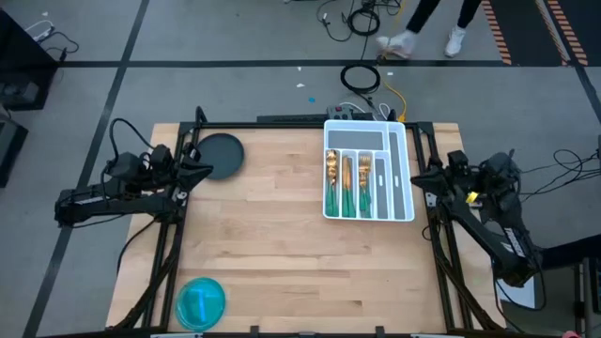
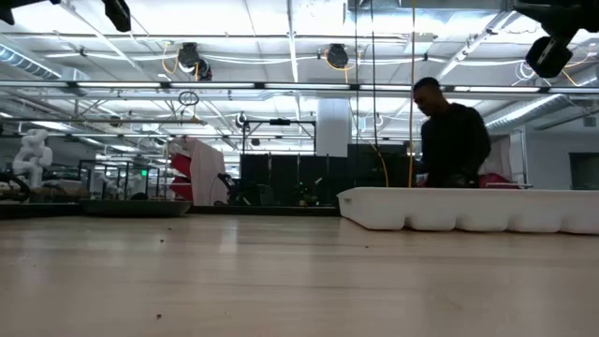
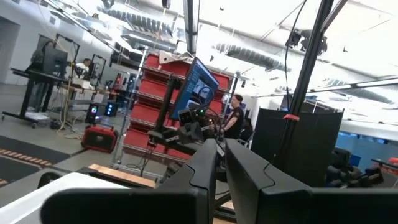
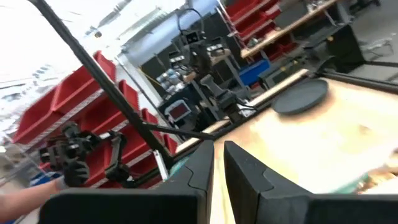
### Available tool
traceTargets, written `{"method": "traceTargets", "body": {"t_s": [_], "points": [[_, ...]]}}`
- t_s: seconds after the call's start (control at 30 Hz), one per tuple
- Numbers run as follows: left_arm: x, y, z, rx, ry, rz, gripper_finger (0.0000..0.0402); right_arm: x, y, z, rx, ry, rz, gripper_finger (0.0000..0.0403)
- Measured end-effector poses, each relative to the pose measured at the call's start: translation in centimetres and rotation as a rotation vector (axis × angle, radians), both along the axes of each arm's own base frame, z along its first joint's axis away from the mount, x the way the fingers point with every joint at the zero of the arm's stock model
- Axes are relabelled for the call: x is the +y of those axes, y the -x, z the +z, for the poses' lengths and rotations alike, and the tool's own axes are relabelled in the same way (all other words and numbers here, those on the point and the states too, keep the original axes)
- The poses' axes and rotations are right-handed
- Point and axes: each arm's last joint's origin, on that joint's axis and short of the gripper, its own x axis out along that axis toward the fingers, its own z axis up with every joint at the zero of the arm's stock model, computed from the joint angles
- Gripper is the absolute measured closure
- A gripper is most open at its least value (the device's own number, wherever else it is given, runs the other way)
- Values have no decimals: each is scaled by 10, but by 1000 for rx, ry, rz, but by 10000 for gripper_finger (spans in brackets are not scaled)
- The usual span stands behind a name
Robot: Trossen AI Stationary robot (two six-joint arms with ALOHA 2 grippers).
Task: Sort silverware
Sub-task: Return to Home Position
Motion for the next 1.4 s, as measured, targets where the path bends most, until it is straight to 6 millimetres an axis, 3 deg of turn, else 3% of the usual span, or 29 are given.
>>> {"method": "traceTargets", "body": {"t_s": [0.33, 0.53, 0.8, 0.87, 1.1, 1.3, 1.4], "points": [[0, 0, 0, 3, 6, -2, 361, -8, -8, -11, -16, 39, 11, 374], [0, 0, 0, 2, 73, -24, 361, -10, -10, -18, 10, -129, -19, 374], [-2, 0, 0, 6, 57, -78, 361, 0, -8, 15, -345, 365, 112, 374], [-3, 0, 0, 8, 39, -123, 361, -1, -10, 10, -447, 416, 155, 374], [-9, 5, 2, -22, -129, -267, 361, 2, -15, -38, -749, 507, 307, 374], [-10, 10, -10, 22, -154, -265, 361, 5, -15, -37, -736, 511, 397, 374], [-10, 12, -22, 18, -187, -258, 361, 2, -24, -47, -623, 465, 435, 374]]}}
